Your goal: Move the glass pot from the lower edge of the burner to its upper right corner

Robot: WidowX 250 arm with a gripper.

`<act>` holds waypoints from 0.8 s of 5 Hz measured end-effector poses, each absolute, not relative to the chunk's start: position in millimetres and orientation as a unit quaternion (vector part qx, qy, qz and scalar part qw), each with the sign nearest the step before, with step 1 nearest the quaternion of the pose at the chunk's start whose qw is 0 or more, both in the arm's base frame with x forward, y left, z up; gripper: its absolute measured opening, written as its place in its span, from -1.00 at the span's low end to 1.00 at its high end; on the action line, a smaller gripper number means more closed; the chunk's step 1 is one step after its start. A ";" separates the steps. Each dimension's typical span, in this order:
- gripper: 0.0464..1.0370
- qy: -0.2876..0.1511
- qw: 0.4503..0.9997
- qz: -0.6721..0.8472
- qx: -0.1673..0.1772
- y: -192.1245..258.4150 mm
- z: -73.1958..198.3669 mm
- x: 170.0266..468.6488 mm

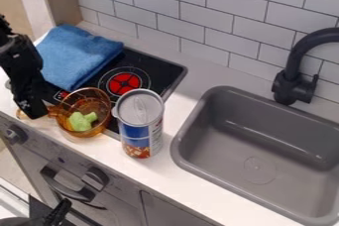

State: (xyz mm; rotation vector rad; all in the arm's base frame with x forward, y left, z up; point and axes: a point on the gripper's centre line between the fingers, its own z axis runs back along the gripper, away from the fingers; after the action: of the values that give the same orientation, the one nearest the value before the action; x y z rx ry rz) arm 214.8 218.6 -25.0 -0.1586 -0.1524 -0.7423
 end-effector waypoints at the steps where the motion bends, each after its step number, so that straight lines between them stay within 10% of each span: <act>1: 0.93 -0.078 0.926 -0.363 -0.065 217.9 -30.0 214.0; 4: 0.93 -0.075 0.929 -0.361 -0.022 219.6 -37.4 220.1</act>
State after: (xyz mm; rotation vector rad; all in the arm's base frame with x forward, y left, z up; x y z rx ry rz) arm 220.1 219.6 -37.4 -0.0454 -0.1537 -0.7405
